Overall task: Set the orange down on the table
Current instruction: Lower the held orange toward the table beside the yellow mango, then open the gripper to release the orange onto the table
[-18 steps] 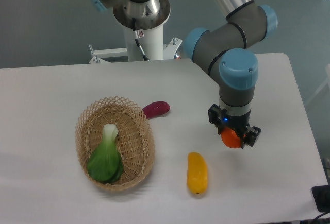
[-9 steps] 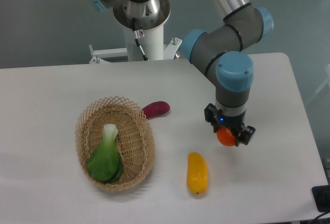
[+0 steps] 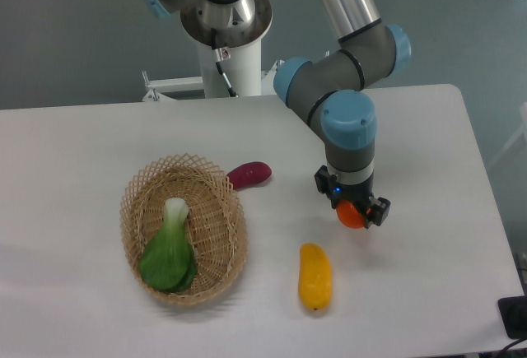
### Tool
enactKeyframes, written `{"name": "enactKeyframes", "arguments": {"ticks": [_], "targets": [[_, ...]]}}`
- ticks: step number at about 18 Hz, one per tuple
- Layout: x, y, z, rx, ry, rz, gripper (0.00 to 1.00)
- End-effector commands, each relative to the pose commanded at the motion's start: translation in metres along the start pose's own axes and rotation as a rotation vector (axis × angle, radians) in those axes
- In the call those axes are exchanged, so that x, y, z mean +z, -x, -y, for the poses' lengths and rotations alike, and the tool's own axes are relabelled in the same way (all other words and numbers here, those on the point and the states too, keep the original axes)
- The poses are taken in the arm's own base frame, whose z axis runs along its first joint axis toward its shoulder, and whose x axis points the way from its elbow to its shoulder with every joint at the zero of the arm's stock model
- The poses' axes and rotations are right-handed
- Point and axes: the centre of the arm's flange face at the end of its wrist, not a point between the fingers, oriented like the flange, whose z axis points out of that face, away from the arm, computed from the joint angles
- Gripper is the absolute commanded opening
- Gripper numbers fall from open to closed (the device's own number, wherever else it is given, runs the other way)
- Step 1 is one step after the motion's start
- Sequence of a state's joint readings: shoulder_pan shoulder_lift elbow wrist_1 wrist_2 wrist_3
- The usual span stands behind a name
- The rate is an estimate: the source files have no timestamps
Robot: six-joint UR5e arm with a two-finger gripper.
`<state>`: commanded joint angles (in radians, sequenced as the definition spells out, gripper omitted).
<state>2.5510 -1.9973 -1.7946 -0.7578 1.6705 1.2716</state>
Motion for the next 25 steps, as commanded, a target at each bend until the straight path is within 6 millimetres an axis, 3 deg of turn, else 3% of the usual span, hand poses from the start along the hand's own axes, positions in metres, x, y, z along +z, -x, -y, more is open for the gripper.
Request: {"name": "enactKeyframes", "arguments": {"ticks": [2, 4, 6, 12, 16, 19, 23, 25], "targets": [[0.003, -0.009, -0.002, 0.090, 0.005, -0.011, 0.72], [0.005, -0.012, -0.006, 0.122, 0.018, -0.015, 0.82], [0.004, -0.012, -0.006, 0.122, 0.023, -0.014, 1.00], [-0.006, -0.007, -0.012, 0.095, -0.003, 0.004, 1.00], [-0.035, 0.013, -0.039, 0.038, -0.132, 0.027, 1.00], [-0.039, 0.024, -0.041, 0.019, -0.116, 0.037, 1.00], [-0.053, 0.062, -0.046, -0.033, -0.113, 0.045, 1.00], [-0.068, 0.094, -0.044, -0.036, -0.099, -0.012, 1.00]]}}
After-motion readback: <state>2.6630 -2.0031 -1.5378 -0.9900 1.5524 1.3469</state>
